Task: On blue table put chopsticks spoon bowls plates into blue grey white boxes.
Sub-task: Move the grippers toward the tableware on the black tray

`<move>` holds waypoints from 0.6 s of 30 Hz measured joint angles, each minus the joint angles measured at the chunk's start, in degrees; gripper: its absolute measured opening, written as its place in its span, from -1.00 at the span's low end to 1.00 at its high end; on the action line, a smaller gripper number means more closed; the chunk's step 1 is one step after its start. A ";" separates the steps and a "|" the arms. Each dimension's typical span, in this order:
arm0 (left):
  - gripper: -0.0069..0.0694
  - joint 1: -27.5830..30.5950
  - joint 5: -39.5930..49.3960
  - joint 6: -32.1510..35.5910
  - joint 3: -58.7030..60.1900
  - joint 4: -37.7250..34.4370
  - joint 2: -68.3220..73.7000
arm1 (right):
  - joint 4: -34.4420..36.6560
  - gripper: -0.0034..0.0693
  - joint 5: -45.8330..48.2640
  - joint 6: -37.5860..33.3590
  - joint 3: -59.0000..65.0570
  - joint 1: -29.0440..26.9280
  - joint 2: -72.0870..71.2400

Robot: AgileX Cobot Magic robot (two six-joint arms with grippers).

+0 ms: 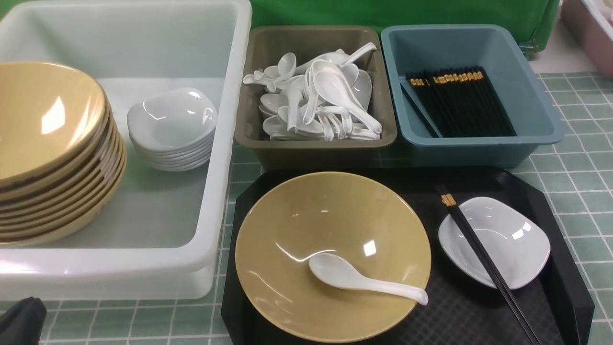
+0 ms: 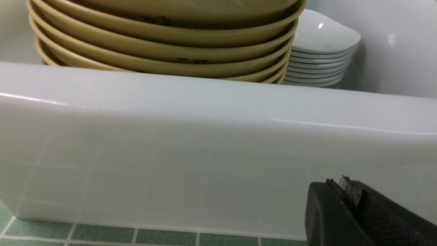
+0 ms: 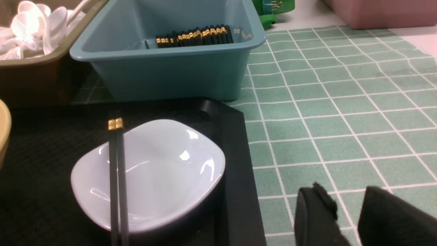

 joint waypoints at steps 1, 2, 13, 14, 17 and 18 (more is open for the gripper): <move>-0.81 0.00 0.00 0.00 0.00 0.00 0.00 | 0.00 -0.25 0.00 0.00 0.00 0.00 0.00; -0.81 0.00 0.00 0.00 0.00 0.00 0.00 | 0.00 -0.25 0.00 0.00 0.00 0.00 0.00; -0.81 0.00 0.00 0.05 0.00 0.82 0.00 | 0.00 -0.25 0.00 0.00 0.00 0.00 0.00; -0.81 0.00 0.00 0.22 0.00 1.65 0.00 | 0.00 -0.25 0.00 0.08 0.00 0.00 0.00; -0.81 0.00 -0.27 0.41 0.00 4.35 0.00 | 0.00 -0.25 0.00 0.89 0.00 0.00 0.00; -0.81 0.00 -0.48 0.13 0.00 4.20 0.00 | 0.00 -0.25 0.00 1.72 0.00 0.00 0.00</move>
